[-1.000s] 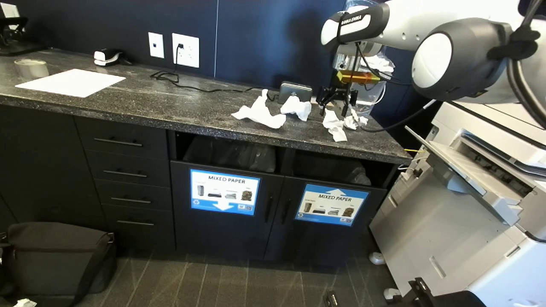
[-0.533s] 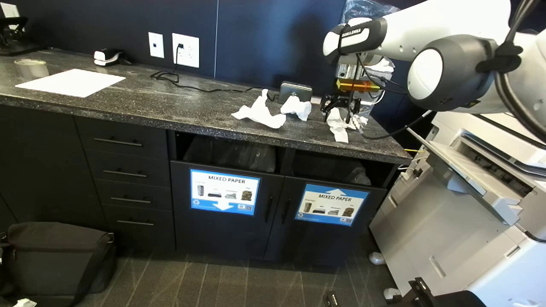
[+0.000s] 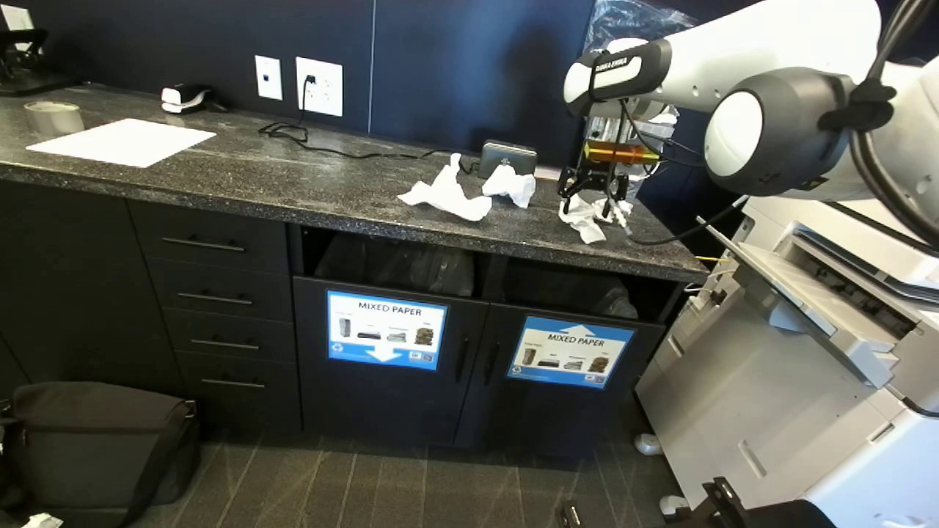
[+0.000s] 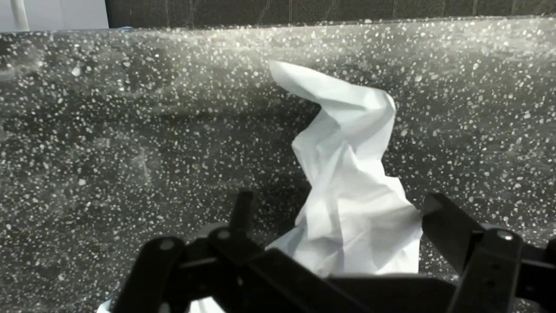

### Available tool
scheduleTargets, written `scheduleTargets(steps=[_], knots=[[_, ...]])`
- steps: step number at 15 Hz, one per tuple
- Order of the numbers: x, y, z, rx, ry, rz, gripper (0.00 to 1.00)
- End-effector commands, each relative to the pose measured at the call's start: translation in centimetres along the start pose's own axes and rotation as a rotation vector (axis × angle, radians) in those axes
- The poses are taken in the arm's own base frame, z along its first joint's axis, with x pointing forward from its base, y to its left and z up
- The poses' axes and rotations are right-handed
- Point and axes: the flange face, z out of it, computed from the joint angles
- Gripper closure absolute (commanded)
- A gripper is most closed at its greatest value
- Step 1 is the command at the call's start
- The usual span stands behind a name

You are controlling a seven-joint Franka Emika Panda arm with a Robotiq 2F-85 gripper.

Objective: Put the tissues inside the rubbish bin.

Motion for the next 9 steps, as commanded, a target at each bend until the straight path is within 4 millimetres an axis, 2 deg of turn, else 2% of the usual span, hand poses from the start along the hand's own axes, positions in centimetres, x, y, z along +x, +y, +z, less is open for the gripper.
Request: scheduleTargets(steps=[1,2,9], knots=[[0.6,-0.2,0.5,0.029,0.019,0.015,0.0],[0.6,-0.4,1.0,0.028,0.016,0.016,0.0],[0.8,-0.2,1.7,0.039,0.018,0.027,0.0]])
